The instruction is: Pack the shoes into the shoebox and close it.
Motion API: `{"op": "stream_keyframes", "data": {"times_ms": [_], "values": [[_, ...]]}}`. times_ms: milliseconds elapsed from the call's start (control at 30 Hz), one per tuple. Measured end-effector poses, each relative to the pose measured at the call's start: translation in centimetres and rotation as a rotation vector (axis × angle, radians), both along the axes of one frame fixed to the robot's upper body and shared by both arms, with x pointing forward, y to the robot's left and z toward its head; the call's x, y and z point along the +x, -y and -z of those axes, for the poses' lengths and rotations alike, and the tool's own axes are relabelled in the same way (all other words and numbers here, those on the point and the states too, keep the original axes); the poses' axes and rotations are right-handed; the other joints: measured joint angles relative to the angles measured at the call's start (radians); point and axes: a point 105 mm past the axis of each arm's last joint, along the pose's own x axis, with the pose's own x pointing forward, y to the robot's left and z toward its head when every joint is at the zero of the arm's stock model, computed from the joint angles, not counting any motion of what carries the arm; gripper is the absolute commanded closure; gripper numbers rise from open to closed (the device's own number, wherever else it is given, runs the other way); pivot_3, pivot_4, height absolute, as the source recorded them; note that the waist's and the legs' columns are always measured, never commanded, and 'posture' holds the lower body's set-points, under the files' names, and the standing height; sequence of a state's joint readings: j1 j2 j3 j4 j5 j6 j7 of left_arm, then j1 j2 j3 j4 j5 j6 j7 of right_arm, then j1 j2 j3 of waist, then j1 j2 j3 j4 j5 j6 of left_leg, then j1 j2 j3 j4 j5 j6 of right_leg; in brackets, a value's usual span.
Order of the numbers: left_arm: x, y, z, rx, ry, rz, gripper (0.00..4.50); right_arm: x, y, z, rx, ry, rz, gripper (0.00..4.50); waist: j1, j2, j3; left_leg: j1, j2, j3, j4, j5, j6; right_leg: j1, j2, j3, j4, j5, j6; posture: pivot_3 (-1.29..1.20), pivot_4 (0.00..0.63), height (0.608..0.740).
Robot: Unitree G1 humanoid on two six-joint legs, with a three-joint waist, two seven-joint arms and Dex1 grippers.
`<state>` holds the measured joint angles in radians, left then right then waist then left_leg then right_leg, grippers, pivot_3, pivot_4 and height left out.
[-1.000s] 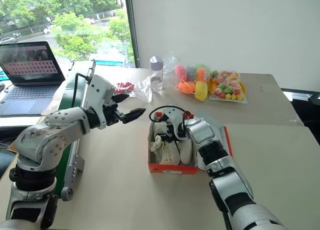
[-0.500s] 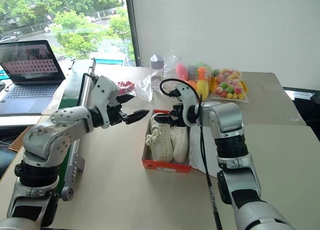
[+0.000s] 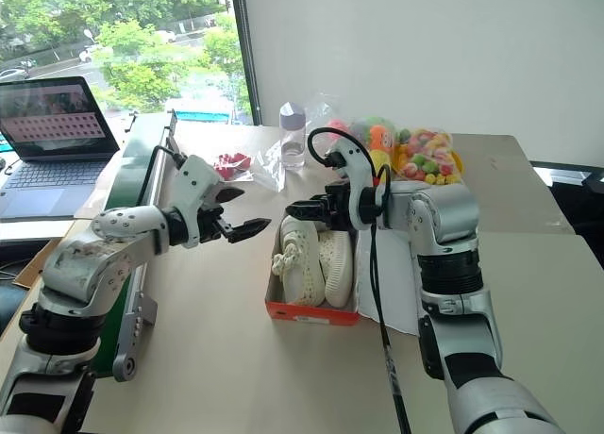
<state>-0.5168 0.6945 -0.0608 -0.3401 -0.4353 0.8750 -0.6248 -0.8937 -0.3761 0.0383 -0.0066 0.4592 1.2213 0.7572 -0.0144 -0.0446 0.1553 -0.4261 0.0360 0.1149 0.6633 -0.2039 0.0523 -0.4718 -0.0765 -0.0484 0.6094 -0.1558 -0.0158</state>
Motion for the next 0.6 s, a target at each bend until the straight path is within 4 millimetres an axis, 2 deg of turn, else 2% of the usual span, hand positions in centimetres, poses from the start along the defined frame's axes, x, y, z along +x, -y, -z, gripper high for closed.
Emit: {"op": "stream_keyframes", "data": {"times_ms": [133, 333, 500, 600], "values": [[-0.9, -0.8, -0.2, 0.040, -0.008, 0.038, 0.00, 0.7, -0.7, 1.1, -0.077, 0.077, -0.039, 4.48, 0.000, 0.000, 0.000, 0.000, 0.000, 0.000, 0.000, 0.000, 0.000, 0.000, -0.001, 0.000, -0.001, -0.001, -0.002, 0.00, 0.150, 0.740], [-1.9, -0.6, -1.0, 0.043, 0.002, 0.088, 0.00, 2.1, -1.1, 4.1, -0.180, 0.119, -0.072, 4.48, 0.002, 0.000, 0.000, 0.000, 0.000, 0.000, 0.000, 0.000, 0.000, 0.000, -0.001, 0.000, 0.000, -0.001, -0.002, 0.00, 0.150, 0.740], [-3.4, -0.3, -0.9, 0.036, -0.036, 0.130, 0.00, 2.7, -1.8, 6.2, -0.234, 0.142, -0.106, 4.48, -0.001, 0.000, 0.001, 0.000, 0.000, 0.000, 0.000, 0.000, 0.000, 0.000, 0.000, 0.000, 0.000, 0.000, 0.000, 0.00, 0.150, 0.740], [-4.4, -0.1, -1.1, 0.035, -0.054, 0.159, 0.00, 3.3, -1.6, 8.5, -0.338, 0.168, -0.116, 4.48, -0.001, 0.000, 0.001, 0.001, 0.000, 0.000, 0.000, 0.000, 0.000, 0.000, 0.000, 0.000, 0.000, 0.000, 0.000, 0.00, 0.150, 0.740]]}}
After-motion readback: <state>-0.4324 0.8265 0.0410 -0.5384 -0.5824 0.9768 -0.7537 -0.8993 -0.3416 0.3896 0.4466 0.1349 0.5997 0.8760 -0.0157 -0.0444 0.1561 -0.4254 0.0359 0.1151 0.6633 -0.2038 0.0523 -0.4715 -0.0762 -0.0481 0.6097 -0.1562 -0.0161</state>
